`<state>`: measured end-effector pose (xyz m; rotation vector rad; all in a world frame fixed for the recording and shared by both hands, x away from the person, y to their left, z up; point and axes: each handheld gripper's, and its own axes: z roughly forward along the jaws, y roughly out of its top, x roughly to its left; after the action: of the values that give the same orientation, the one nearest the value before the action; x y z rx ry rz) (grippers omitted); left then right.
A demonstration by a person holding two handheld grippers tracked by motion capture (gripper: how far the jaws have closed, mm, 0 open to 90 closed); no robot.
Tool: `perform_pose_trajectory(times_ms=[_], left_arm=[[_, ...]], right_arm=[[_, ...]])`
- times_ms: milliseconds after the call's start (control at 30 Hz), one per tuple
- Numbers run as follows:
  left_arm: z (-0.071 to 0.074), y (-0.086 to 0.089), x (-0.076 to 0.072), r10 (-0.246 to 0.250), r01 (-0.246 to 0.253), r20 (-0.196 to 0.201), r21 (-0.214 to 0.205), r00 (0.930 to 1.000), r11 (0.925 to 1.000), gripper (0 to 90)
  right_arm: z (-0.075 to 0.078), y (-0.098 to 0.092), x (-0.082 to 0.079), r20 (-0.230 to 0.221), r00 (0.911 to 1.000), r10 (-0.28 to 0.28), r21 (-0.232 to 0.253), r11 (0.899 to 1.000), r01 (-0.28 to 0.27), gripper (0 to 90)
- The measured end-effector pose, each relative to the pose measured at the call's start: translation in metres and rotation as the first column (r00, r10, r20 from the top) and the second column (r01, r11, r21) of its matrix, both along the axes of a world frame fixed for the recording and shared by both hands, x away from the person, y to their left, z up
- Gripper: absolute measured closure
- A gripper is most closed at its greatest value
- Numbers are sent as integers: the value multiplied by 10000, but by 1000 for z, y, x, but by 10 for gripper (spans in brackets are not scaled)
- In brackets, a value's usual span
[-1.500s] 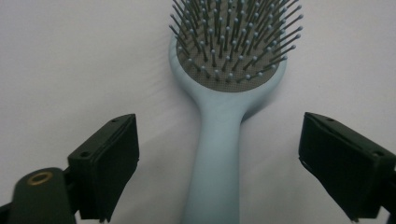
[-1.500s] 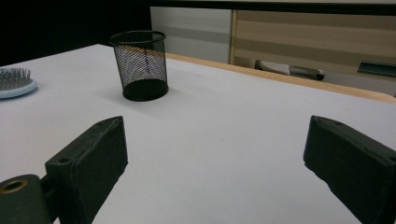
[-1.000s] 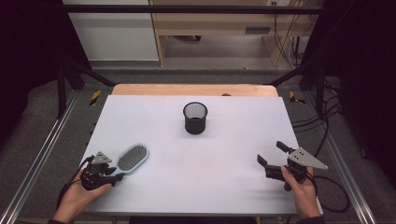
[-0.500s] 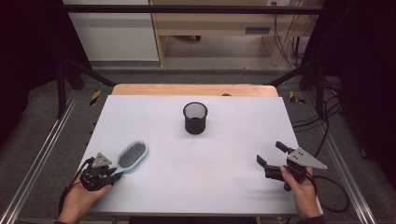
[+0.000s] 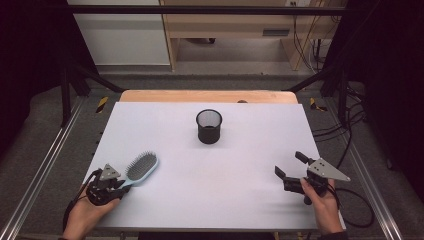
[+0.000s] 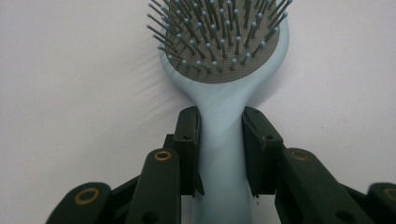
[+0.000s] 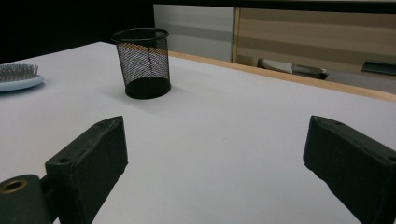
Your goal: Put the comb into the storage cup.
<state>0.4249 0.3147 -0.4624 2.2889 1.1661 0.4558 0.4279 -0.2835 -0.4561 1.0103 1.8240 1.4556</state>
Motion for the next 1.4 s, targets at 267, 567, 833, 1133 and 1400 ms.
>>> perform_pose_trajectory(times_ms=[267,567,833,1133,1400], left_arm=[[0,0,1,48,-49,-109,-95,9999,9999,688],[0,1,0,77,-82,-141,-299,9999,9995,673],[-2,-2,-3,93,-96,-67,-339,9999,9994,637],[-4,-6,-7,335,-328,255,-270,9991,9991,687],[-3,-8,-8,419,-412,397,-194,9983,9990,691]], right_arm=[[0,0,0,-10,10000,13,-11,10000,-13,66],[0,0,0,-4,10000,34,-16,10000,-34,66],[0,1,1,-2,10000,84,-45,10000,-84,66],[0,2,0,-25,9999,120,-66,9999,-120,66],[0,1,0,-10,9999,102,2,9999,-102,65]])
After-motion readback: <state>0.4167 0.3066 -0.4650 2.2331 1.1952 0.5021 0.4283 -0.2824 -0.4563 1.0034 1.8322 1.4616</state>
